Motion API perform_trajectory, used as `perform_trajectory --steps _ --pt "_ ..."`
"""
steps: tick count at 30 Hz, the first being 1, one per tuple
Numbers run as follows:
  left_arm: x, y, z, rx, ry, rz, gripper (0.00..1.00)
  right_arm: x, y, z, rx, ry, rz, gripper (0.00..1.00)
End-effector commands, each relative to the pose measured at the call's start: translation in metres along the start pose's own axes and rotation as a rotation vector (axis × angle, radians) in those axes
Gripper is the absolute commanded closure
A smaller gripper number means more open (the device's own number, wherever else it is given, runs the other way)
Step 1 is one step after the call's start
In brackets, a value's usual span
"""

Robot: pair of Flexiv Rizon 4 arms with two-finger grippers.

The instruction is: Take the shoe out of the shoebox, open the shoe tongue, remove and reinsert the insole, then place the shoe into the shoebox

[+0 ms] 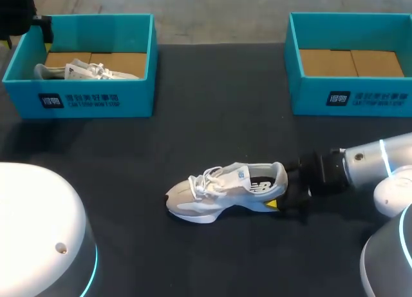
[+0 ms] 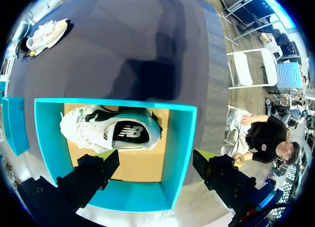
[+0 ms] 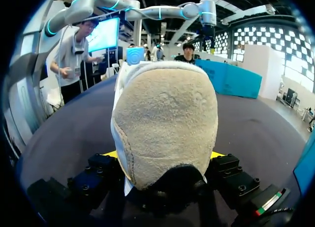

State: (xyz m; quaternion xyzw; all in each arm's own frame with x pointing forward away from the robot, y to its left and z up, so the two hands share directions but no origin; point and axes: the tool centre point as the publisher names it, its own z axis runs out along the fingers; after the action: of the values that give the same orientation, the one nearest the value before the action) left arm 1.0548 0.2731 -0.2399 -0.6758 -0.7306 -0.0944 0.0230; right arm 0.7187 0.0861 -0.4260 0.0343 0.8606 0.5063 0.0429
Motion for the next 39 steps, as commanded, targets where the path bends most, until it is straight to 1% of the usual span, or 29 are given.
perform_trajectory --steps 1,18,19,20,23,27,29,30,31,34,35,36,37,38,39 --pt "0.000 -0.001 0.000 -0.002 0.000 0.000 0.00 -0.001 0.000 0.004 0.002 -0.003 0.000 1.00" --pt "0.000 -0.001 0.000 -0.002 0.000 0.000 0.00 -0.001 0.000 0.004 0.002 -0.003 0.000 1.00" --pt "-0.003 -0.003 -0.002 0.003 0.008 -0.024 0.00 -0.001 0.000 0.004 0.002 -0.003 0.000 1.00" --pt "-0.005 -0.004 -0.004 -0.003 -0.008 -0.033 0.00 -0.001 0.000 0.004 0.002 -0.003 0.000 1.00" --pt "-0.015 -0.014 -0.016 -0.024 -0.013 -0.103 0.00 -0.001 0.000 0.004 0.002 -0.003 0.000 1.00" --pt "-0.025 -0.023 -0.029 -0.001 -0.005 -0.264 0.00 -0.001 0.000 0.004 0.002 -0.003 0.000 1.00" --pt "-0.028 -0.025 -0.032 -0.013 -0.004 -0.271 0.00 -0.001 0.000 0.004 0.002 -0.003 0.000 1.00" --pt "-0.035 -0.034 -0.041 0.006 0.016 -0.365 0.00 -0.001 0.000 0.004 0.002 -0.003 0.000 1.00" --pt "-0.037 -0.037 -0.043 0.007 0.039 -0.401 0.00 -0.001 0.000 0.004 0.002 -0.003 0.000 1.00" --pt "-0.046 -0.053 -0.057 0.009 0.043 -0.510 0.00 -0.001 0.000 0.004 0.002 -0.003 0.000 1.00" --pt "-0.047 -0.055 -0.059 0.014 0.035 -0.514 0.00 -0.001 0.000 0.004 0.002 -0.003 0.000 1.00" --pt "-0.052 -0.064 -0.067 0.006 0.020 -0.570 0.00 -0.001 0.000 0.004 0.002 -0.003 0.000 1.00" --pt "-0.055 -0.069 -0.071 0.005 0.018 -0.587 0.00 -0.001 0.000 0.004 0.002 -0.003 0.000 1.00" --pt "-0.055 -0.069 -0.071 0.005 0.018 -0.587 0.00 -0.001 0.000 0.004 0.002 -0.003 0.000 1.00" --pt "-0.059 -0.078 -0.077 0.028 0.002 -0.655 0.00 -0.001 0.000 0.004 0.002 -0.003 0.000 1.00"
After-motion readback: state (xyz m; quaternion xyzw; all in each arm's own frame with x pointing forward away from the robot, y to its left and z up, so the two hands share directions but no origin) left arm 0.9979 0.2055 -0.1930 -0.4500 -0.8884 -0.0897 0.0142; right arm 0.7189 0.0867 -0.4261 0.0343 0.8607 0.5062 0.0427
